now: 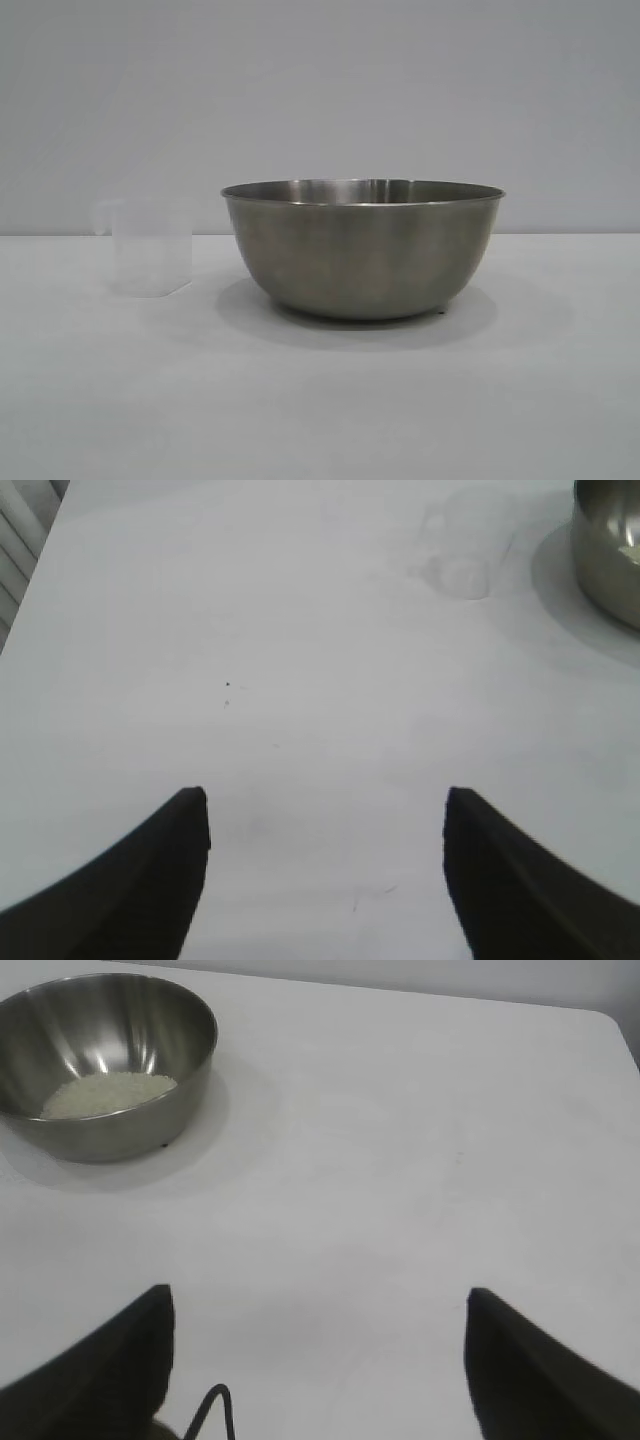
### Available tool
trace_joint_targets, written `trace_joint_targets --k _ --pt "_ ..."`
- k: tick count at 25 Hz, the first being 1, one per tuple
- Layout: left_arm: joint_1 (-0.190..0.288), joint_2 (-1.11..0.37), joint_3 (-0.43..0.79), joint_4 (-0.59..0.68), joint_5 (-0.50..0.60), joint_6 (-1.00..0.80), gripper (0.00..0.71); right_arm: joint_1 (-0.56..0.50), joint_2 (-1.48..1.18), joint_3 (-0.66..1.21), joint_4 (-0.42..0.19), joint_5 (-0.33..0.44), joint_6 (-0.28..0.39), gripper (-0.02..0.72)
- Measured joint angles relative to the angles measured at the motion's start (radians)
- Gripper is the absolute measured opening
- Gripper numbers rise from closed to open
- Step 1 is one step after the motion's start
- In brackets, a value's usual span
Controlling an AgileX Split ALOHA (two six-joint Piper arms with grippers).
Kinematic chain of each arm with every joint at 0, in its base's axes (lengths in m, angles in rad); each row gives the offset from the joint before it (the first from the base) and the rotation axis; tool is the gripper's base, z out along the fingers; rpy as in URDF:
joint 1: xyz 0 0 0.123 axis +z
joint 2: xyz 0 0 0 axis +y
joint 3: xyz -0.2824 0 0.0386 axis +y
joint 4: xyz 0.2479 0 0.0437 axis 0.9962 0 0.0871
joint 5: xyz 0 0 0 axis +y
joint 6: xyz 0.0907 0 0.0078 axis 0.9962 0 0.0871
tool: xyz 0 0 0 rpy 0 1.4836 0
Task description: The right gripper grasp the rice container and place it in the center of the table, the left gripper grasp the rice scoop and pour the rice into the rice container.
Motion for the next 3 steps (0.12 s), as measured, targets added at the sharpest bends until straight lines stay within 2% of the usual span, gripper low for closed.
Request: trace_joint_targets --k 3 --pt "0.0 0.0 0.0 0.0 0.0 0.001 0.436 0.0 0.0 0.0 0.0 0.0 0.0 0.566"
